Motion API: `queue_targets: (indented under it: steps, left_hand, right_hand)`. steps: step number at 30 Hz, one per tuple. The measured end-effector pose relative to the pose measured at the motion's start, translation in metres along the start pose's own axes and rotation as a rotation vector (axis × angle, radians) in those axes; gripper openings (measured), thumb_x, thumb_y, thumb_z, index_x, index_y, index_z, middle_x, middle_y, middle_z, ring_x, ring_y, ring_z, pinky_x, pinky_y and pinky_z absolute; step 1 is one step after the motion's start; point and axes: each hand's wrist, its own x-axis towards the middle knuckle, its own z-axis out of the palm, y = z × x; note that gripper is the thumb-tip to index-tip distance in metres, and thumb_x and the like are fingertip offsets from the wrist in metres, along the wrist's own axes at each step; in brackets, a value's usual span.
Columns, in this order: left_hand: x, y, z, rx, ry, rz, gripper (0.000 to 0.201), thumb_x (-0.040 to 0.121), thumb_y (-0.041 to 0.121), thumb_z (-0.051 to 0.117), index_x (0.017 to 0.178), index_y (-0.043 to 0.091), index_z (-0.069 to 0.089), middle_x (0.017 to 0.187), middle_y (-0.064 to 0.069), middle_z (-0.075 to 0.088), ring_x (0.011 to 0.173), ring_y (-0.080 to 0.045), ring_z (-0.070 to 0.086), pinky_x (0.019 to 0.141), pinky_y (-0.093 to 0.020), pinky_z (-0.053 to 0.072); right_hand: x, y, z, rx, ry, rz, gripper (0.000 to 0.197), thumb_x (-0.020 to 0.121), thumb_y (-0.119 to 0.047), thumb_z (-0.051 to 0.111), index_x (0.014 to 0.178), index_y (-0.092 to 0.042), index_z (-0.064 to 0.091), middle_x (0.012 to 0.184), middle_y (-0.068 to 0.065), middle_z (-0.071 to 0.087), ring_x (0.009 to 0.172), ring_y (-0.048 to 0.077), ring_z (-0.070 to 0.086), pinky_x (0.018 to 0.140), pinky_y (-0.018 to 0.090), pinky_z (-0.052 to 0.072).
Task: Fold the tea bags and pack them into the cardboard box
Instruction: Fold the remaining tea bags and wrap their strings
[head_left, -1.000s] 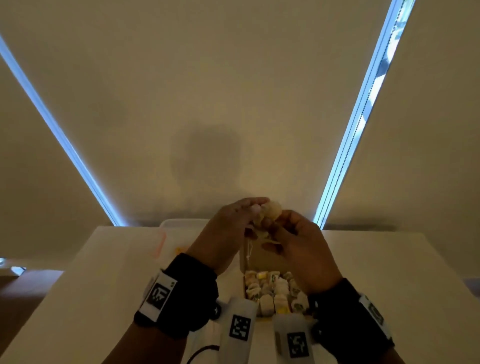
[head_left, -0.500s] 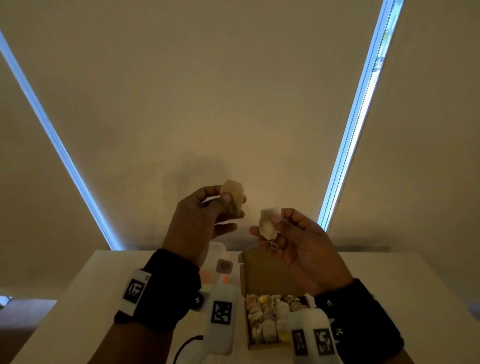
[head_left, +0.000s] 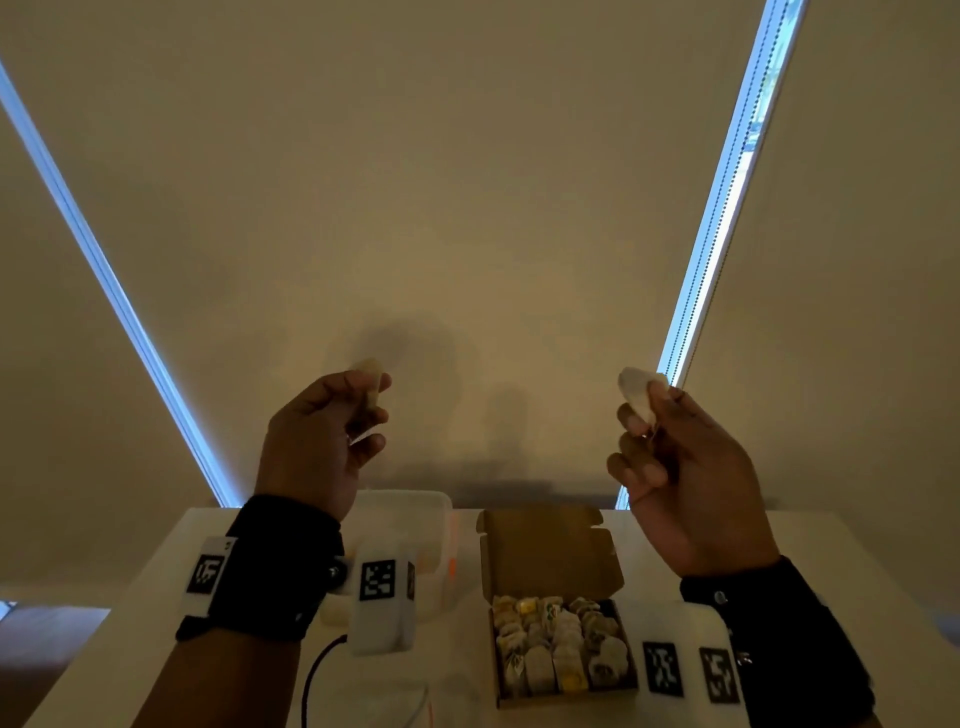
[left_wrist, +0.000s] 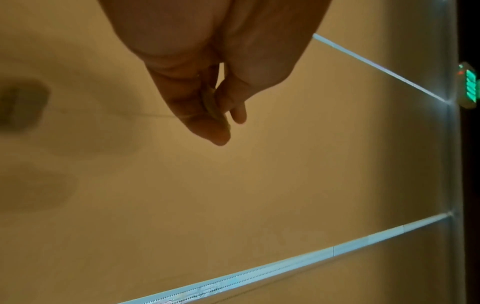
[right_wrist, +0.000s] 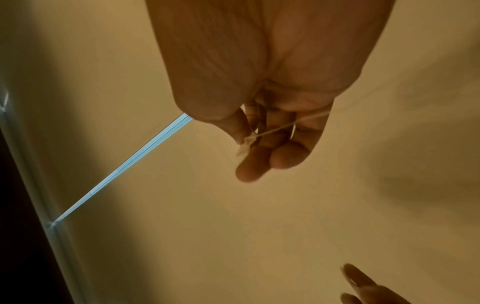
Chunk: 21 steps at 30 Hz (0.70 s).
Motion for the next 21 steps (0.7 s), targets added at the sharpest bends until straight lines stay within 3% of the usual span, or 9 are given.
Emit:
queue_targets:
  steps: [3,7,9,11,14,15,17,19,21]
  left_hand:
    - [0.003,-0.002,-0.004,0.04,0.013,-0.002,0.025,0.098,0.002,0.056,0.101,0.014,0.077,0.099,-0.004,0.075,0.065,-0.014,0.051,0.049,-0.021,0.037]
    - [-0.008,-0.005,0.013,0.239,-0.182,0.038,0.024,0.099,0.009,0.058,0.096,0.016,0.081,0.094,-0.011,0.066,0.063,-0.016,0.042,0.05,-0.024,0.028]
    - [-0.021,0.001,0.026,0.364,-0.323,0.055,0.021,0.097,0.03,0.064,0.096,0.02,0.082,0.083,-0.011,0.057,0.065,-0.022,0.037,0.052,-0.025,0.027]
    - [-0.032,0.009,0.039,0.459,-0.451,0.078,0.032,0.092,0.047,0.065,0.094,0.02,0.082,0.069,-0.004,0.05,0.065,-0.022,0.034,0.052,-0.025,0.026]
    - [-0.043,0.015,0.054,0.517,-0.583,0.115,0.038,0.089,0.055,0.063,0.081,0.022,0.08,0.062,0.001,0.049,0.058,-0.017,0.034,0.051,-0.023,0.029]
    - [-0.043,0.015,0.057,0.526,-0.593,0.135,0.034,0.089,0.052,0.064,0.082,0.022,0.079,0.062,0.0,0.05,0.056,-0.016,0.036,0.051,-0.021,0.03]
    - [-0.04,0.014,0.059,0.541,-0.577,0.193,0.024,0.091,0.039,0.068,0.103,0.022,0.079,0.068,0.009,0.062,0.054,-0.005,0.049,0.054,-0.011,0.037]
    - [-0.035,0.014,0.056,0.646,-0.543,0.32,0.035,0.09,0.036,0.07,0.123,0.027,0.072,0.095,0.02,0.073,0.081,0.009,0.067,0.07,-0.006,0.047]
    - [-0.029,0.016,0.051,0.751,-0.522,0.483,0.035,0.09,0.039,0.068,0.124,0.035,0.069,0.119,0.02,0.069,0.104,0.004,0.066,0.086,-0.011,0.052]
  right_hand:
    - [-0.003,-0.006,0.003,-0.059,-0.001,0.016,0.016,0.099,-0.021,0.05,0.086,-0.014,0.056,0.065,0.002,0.042,0.041,0.007,0.027,0.04,0.022,0.023]
    - [-0.003,-0.002,0.013,-0.213,-0.046,0.074,0.03,0.098,-0.022,0.053,0.073,-0.022,0.07,0.062,0.003,0.036,0.048,0.012,0.019,0.047,0.028,0.014]
    - [-0.003,0.002,0.019,-0.266,-0.081,0.097,0.022,0.093,-0.026,0.058,0.078,-0.022,0.074,0.062,0.003,0.036,0.049,0.012,0.019,0.047,0.028,0.014]
    - [-0.002,0.005,0.023,-0.317,-0.122,0.115,0.017,0.089,-0.031,0.061,0.087,-0.021,0.075,0.063,0.003,0.036,0.049,0.012,0.02,0.046,0.027,0.015]
    - [-0.002,0.013,0.028,-0.392,-0.158,0.112,0.029,0.086,-0.037,0.063,0.101,-0.015,0.073,0.065,0.005,0.035,0.049,0.013,0.021,0.046,0.028,0.016]
    - [-0.002,0.015,0.03,-0.411,-0.16,0.104,0.032,0.086,-0.038,0.063,0.104,-0.013,0.072,0.065,0.006,0.034,0.05,0.014,0.02,0.047,0.029,0.015]
    - [-0.002,0.016,0.032,-0.459,-0.161,0.096,0.032,0.086,-0.038,0.063,0.103,-0.013,0.073,0.065,0.007,0.034,0.05,0.015,0.02,0.048,0.03,0.014]
    - [-0.001,0.012,0.032,-0.532,-0.17,0.099,0.028,0.086,-0.037,0.062,0.098,-0.015,0.076,0.062,0.007,0.033,0.047,0.013,0.022,0.046,0.027,0.018]
    - [0.003,0.004,0.031,-0.642,-0.181,0.127,0.025,0.09,-0.035,0.063,0.089,-0.016,0.078,0.057,0.006,0.031,0.045,0.012,0.024,0.046,0.026,0.022]
